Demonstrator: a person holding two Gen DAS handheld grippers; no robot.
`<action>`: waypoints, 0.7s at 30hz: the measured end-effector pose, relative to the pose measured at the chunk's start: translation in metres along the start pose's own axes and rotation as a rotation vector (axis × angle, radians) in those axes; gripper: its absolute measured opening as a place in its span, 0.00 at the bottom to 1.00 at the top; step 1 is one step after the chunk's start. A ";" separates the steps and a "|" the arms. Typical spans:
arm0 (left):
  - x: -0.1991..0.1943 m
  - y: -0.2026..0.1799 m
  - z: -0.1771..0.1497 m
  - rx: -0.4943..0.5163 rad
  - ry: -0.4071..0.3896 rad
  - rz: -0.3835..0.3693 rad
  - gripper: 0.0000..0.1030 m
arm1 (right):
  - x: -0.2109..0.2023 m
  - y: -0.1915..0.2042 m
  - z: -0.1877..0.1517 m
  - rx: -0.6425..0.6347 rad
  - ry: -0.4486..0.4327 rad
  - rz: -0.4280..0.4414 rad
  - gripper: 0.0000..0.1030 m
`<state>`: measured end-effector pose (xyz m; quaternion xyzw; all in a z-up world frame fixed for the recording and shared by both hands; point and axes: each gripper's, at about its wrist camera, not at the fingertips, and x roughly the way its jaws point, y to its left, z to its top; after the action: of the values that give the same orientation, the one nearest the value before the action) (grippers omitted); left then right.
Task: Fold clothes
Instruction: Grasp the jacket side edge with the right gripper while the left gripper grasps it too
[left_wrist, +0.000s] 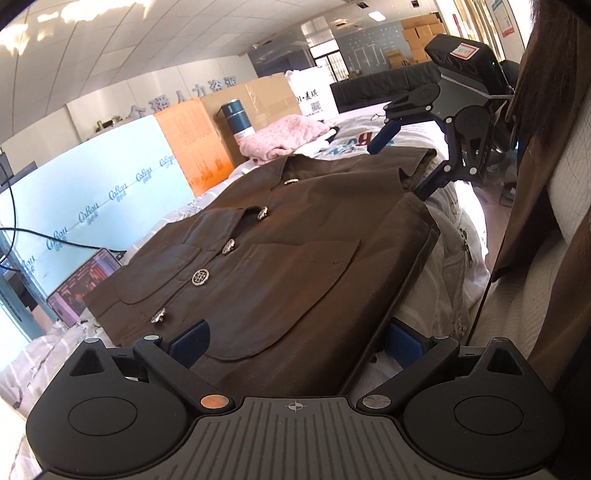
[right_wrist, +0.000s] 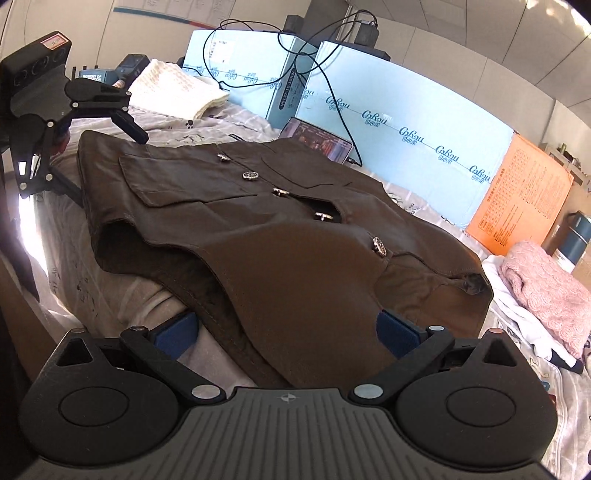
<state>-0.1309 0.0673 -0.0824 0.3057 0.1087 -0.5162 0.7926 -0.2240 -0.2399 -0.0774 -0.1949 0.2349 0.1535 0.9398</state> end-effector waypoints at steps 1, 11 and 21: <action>0.003 -0.001 0.001 0.002 -0.013 0.001 0.98 | 0.003 0.000 0.002 -0.002 -0.015 -0.002 1.00; -0.016 0.035 -0.014 -0.079 0.022 0.143 0.85 | -0.007 -0.029 -0.011 0.035 0.021 -0.234 0.99; -0.027 0.039 -0.005 -0.085 -0.086 0.116 0.20 | -0.008 -0.028 -0.013 -0.044 0.010 -0.131 0.09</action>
<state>-0.1075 0.1019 -0.0582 0.2550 0.0785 -0.4769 0.8374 -0.2248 -0.2714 -0.0759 -0.2312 0.2227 0.0959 0.9422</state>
